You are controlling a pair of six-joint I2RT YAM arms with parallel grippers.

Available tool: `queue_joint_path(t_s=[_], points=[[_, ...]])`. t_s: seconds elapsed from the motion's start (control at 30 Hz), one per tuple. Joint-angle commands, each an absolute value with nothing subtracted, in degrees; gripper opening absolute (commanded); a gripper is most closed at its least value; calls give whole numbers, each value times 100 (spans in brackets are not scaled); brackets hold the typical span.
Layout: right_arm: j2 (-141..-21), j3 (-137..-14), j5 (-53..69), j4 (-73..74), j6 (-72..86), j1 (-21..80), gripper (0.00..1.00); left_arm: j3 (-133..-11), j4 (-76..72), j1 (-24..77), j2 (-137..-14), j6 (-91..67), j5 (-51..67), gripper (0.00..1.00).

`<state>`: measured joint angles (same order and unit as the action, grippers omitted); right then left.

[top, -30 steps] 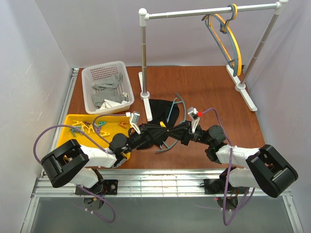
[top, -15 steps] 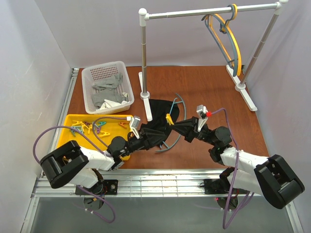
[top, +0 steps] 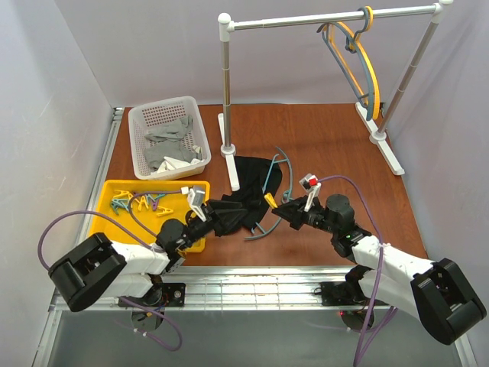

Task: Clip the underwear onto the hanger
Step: Adjust the clamp.

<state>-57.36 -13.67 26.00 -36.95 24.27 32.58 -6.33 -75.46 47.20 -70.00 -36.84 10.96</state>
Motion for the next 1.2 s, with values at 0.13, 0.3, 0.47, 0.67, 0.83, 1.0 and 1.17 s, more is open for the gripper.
queue_joint_path(t_s=[0.13,0.3,0.47,0.67,0.83,1.0,1.17], points=[[-5958,-1907,2654,-1707,1925,3234,1,-1186,-7410,4316,-7918,-3155,1625,46],[-6696,-2249,2935,-1389,1776,3234,1,-1801,-6848,4271,-8516,-3007,1574,46],[-7294,-2654,2900,-1082,1723,3243,1,-2038,-6233,4271,-8718,-2830,1222,46],[-7725,-3075,2918,-528,1521,3234,1,-2373,-5494,4271,-9096,-2637,1090,45],[-7927,-3269,2971,-238,1460,3243,1,-2636,-4844,4271,-9360,-2540,1011,45],[-8094,-3463,2918,-18,1363,3234,1,-2777,-4465,4280,-9527,-2391,932,44],[-8288,-3612,3006,132,1275,3243,1,-2953,-4149,4324,-9712,-2294,756,43]])
